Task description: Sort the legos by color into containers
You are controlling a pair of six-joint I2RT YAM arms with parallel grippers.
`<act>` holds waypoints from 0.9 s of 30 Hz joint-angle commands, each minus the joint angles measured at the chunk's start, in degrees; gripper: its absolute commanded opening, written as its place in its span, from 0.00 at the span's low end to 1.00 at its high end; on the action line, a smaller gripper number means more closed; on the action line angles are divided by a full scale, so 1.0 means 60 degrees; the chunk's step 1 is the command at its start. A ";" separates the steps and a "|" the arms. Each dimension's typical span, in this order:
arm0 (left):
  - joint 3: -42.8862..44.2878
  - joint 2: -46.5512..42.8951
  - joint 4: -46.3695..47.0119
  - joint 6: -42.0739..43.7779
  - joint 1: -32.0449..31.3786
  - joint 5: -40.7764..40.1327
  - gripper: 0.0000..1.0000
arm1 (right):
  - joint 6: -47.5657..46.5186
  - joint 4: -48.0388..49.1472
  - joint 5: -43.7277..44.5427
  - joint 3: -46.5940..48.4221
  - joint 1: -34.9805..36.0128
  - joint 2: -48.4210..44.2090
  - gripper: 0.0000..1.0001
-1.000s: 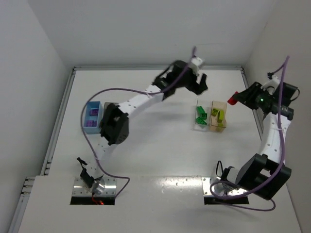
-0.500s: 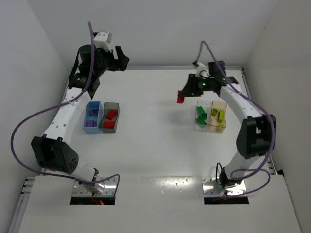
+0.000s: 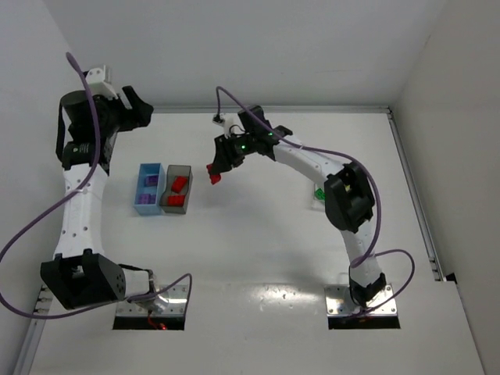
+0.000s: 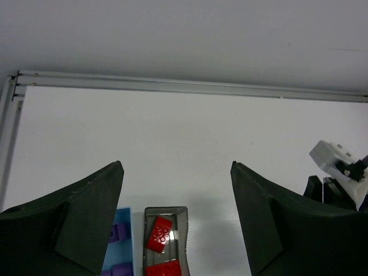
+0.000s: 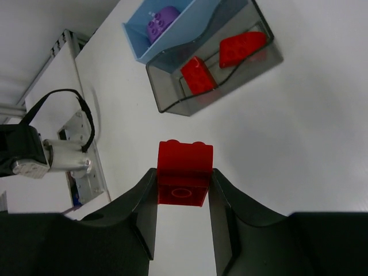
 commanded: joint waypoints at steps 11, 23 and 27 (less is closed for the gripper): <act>-0.0768 -0.0018 0.0273 -0.1270 0.1657 0.1893 0.81 | 0.0612 0.2590 0.0604 0.2626 0.1322 0.2044 0.00; -0.0768 0.0085 0.0449 -0.1271 0.2522 0.2640 0.81 | 0.1565 0.4278 0.1116 0.3931 0.1936 0.4038 0.02; -0.0768 0.0187 0.0537 -0.1271 0.2713 0.2831 0.81 | 0.1565 0.4395 0.1292 0.3931 0.1937 0.4258 0.05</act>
